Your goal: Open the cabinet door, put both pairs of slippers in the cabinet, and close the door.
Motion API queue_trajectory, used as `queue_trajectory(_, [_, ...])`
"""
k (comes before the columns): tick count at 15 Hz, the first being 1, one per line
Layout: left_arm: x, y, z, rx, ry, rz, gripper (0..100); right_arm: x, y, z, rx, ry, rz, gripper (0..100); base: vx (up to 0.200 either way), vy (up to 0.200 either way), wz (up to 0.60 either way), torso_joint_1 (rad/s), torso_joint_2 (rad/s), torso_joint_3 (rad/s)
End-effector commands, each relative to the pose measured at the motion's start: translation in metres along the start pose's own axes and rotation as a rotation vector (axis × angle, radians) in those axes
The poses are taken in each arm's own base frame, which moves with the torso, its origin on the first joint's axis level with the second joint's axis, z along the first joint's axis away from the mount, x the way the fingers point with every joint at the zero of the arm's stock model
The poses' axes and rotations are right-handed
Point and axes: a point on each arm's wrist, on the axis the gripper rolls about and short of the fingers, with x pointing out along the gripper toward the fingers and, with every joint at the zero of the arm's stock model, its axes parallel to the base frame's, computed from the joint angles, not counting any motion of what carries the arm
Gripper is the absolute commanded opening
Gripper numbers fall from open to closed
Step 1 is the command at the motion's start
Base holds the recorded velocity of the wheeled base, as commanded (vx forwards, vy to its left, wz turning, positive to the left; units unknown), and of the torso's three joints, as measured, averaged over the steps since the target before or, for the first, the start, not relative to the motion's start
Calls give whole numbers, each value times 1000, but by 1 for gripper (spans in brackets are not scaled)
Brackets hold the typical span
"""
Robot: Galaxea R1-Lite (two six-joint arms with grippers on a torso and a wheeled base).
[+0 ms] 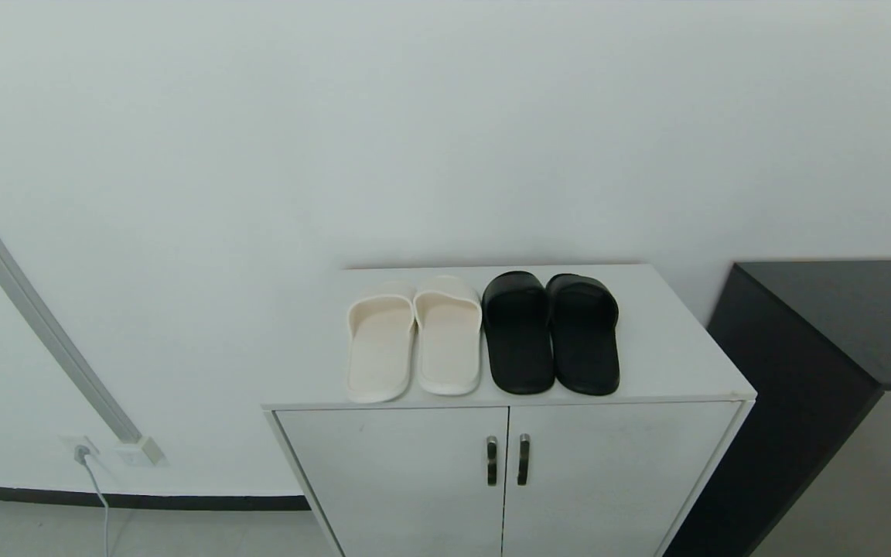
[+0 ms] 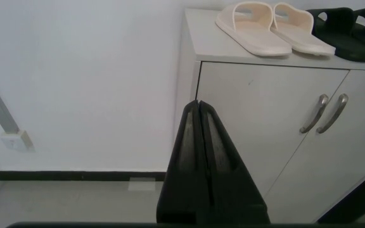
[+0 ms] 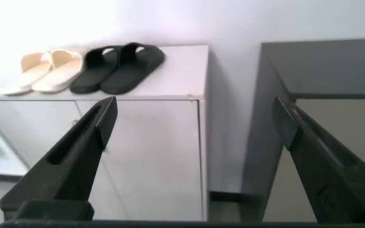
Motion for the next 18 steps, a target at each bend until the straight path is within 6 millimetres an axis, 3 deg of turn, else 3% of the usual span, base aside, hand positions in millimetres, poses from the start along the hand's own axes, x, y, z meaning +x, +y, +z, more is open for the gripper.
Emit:
queue_trajectory(1, [0,0,0,-1,0,1,0,48,-5,8,56,263,63,100,0,0,0,0,0,0])
queue_trajectory(5, [0,0,0,-1,1,0,0,118,-4,13,60,351,172,100,0,0,0,0,0,0])
queue_trajectory(8, [0,0,0,-1,1,-2,0,173,25,14,26,385,208,100,0,0,0,0,0,0])
queue_trajectory(10, [0,0,0,-1,1,-2,0,194,59,23,42,358,262,100,0,0,0,0,0,0])
queue_trajectory(13, [0,0,0,-1,1,0,0,216,92,30,49,358,288,100,0,0,0,0,0,0])
queue_trajectory(14, [0,0,0,-1,1,0,0,224,117,31,62,355,280,100,0,0,0,0,0,0])
queue_trajectory(18, [0,0,0,-1,1,-2,0,249,157,19,33,376,258,100,0,0,0,0,0,0])
